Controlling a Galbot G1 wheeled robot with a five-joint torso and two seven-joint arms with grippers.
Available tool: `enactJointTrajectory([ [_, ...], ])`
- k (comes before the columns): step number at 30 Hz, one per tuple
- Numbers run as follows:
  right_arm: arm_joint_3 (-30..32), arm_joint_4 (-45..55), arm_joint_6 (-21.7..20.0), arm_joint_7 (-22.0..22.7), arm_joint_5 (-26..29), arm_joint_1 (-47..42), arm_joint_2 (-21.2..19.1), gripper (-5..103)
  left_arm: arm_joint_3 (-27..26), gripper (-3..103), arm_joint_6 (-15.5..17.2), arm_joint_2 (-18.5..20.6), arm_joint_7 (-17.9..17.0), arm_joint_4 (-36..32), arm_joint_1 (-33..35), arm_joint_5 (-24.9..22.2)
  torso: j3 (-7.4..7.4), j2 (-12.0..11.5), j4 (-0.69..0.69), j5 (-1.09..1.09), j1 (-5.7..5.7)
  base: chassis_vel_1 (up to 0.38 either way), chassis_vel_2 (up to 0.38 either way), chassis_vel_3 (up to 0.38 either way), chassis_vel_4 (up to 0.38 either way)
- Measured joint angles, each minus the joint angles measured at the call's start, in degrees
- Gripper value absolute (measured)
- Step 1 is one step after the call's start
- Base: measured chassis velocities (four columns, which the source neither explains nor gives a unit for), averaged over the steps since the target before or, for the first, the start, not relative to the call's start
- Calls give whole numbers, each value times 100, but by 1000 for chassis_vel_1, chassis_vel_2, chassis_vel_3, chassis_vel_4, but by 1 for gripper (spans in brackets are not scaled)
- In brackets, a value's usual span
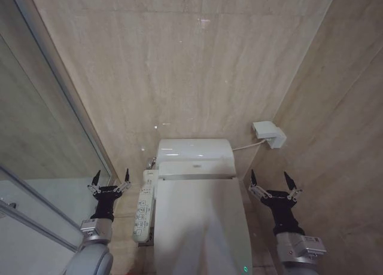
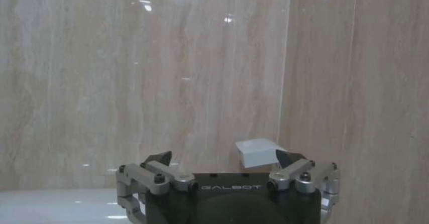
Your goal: Open the toilet lid, clean the toilet bowl with a toilet brush, close the toilet lid, and flush.
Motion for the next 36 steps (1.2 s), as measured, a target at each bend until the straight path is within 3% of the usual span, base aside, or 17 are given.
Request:
enactJointTrajectory([
  [23, 0, 0, 0, 0, 0, 0, 0, 100, 48, 100, -69, 20, 62, 226, -179, -17, -1, 1, 0, 0, -3, -14, 15, 17, -17],
  [30, 0, 0, 0, 0, 0, -1, 0, 100, 144, 100, -59, 311, 122, 584, -648, -228, -1, 1, -1, 0, -4, 0, 0, 0, 0],
  [36, 0, 0, 0, 1, 0, -1, 0, 100, 324, 99, -249, 625, 159, 1377, -1233, -452, 0, 0, -1, -1, -3, 0, 0, 0, 0],
])
